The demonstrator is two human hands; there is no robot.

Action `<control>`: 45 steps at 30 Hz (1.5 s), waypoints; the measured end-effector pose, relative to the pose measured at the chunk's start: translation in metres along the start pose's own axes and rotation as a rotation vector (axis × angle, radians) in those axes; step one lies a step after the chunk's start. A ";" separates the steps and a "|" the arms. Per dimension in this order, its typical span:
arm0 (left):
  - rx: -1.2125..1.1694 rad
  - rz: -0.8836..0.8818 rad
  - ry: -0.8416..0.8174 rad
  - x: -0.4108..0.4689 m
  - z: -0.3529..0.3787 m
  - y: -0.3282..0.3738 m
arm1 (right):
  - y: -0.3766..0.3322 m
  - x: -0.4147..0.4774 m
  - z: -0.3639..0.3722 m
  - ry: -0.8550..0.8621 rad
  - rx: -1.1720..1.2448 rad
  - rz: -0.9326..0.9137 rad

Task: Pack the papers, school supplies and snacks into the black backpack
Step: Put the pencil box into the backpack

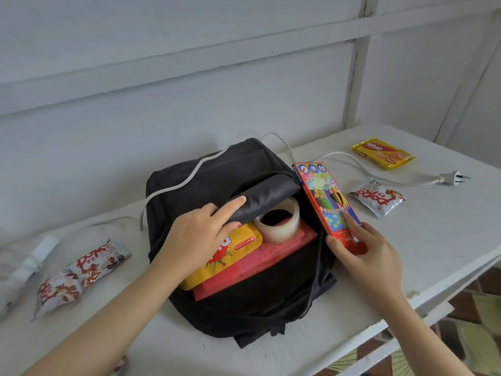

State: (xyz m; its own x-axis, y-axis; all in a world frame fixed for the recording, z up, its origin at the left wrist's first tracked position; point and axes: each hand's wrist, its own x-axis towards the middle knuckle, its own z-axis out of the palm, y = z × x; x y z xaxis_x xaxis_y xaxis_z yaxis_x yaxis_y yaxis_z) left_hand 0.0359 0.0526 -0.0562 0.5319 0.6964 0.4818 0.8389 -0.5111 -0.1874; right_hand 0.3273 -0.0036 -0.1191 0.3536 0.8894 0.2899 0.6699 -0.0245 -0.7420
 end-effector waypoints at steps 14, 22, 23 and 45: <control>0.182 -0.024 -0.044 0.021 0.005 -0.025 | 0.002 0.000 0.001 0.001 -0.071 -0.011; 0.338 -0.096 -0.109 0.016 -0.003 0.018 | 0.001 -0.001 0.001 0.023 -0.063 -0.030; 0.306 -0.071 -0.062 0.016 -0.002 0.017 | 0.000 -0.002 0.001 0.024 -0.060 -0.025; -0.017 0.028 -0.081 0.067 -0.046 -0.022 | -0.036 -0.037 -0.033 -0.155 -0.124 -0.407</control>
State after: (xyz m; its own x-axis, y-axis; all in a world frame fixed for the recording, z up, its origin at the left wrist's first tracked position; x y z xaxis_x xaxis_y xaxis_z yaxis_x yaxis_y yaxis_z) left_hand 0.0479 0.0873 0.0200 0.5632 0.7198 0.4058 0.8218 -0.5390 -0.1844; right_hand 0.3115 -0.0512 -0.0829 -0.0504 0.8957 0.4419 0.8105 0.2952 -0.5059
